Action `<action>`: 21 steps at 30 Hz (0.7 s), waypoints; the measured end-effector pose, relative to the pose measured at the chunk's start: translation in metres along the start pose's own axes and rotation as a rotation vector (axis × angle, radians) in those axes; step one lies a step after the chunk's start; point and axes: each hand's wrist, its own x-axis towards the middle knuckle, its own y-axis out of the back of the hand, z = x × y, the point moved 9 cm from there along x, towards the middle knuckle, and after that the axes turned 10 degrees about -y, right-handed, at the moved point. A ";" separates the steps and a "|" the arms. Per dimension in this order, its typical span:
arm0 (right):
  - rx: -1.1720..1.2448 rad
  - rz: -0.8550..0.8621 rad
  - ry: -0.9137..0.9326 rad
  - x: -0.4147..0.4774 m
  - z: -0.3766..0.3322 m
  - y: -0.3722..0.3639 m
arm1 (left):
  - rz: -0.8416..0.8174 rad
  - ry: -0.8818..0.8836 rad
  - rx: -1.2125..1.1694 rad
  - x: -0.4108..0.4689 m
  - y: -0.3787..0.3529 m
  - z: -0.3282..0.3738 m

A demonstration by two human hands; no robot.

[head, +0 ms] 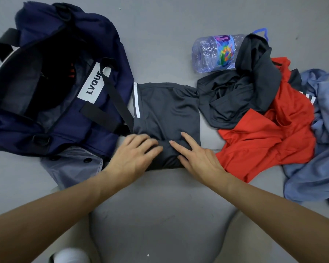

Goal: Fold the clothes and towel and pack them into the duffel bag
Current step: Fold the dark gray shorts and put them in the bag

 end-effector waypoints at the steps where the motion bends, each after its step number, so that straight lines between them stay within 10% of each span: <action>1: -0.029 0.071 0.031 -0.002 -0.003 0.006 | -0.020 -0.017 -0.032 -0.004 -0.006 0.007; 14: -0.102 -0.029 0.187 -0.009 -0.007 -0.012 | -0.310 0.083 -0.280 -0.024 -0.049 -0.010; 21: 0.319 -0.110 -0.119 -0.002 0.014 0.021 | -0.348 0.557 -0.744 -0.016 -0.039 -0.042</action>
